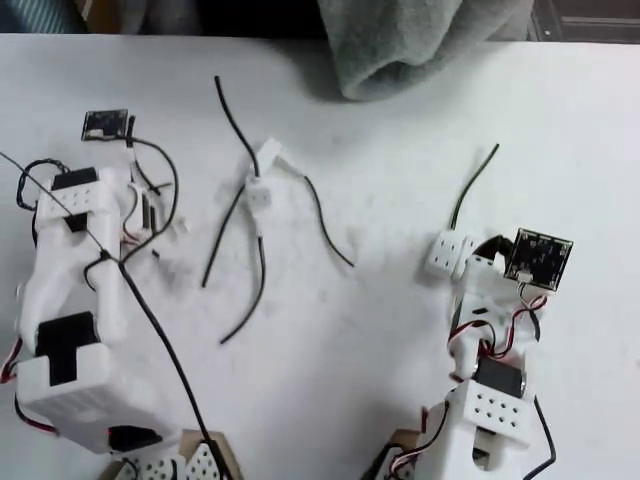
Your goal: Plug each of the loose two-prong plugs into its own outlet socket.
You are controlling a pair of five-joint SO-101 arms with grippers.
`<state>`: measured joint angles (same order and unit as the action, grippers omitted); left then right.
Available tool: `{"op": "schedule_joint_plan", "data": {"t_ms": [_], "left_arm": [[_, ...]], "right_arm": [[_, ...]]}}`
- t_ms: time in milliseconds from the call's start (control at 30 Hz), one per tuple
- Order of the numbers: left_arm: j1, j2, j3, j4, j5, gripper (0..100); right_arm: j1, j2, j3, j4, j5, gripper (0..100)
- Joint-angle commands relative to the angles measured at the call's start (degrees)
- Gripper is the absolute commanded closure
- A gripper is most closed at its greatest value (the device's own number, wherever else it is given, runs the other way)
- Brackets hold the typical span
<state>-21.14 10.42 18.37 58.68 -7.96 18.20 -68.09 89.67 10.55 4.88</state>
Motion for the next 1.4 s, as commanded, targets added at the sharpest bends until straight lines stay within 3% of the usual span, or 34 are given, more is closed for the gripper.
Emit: {"op": "schedule_joint_plan", "data": {"t_ms": [0, 100, 500, 767, 1067, 1367], "left_arm": [[-0.2, 3.7, -1.1, -3.2, 0.4, 93], [-0.1, 3.6, -4.0, -0.9, 0.4, 96], [-0.1, -3.9, -24.8, 23.6, 0.2, 97], [-0.9, -10.9, -26.2, 27.4, 0.3, 97], [6.4, -24.1, -26.0, 30.8, 0.0, 97], [13.8, -30.0, -25.8, 41.9, -5.8, 97]], "right_arm": [[-0.7, 0.0, -0.3, -0.8, 0.7, 97.4], [-0.7, 0.0, -0.3, -0.8, 0.7, 97.4], [-0.7, 0.0, -0.3, -0.8, 0.7, 97.4], [-0.7, 0.0, -0.3, -0.8, 0.7, 97.4], [-0.7, 0.0, -0.2, -0.8, 0.6, 97.4], [-0.7, 0.0, -0.2, -0.8, 0.7, 97.4]]}}
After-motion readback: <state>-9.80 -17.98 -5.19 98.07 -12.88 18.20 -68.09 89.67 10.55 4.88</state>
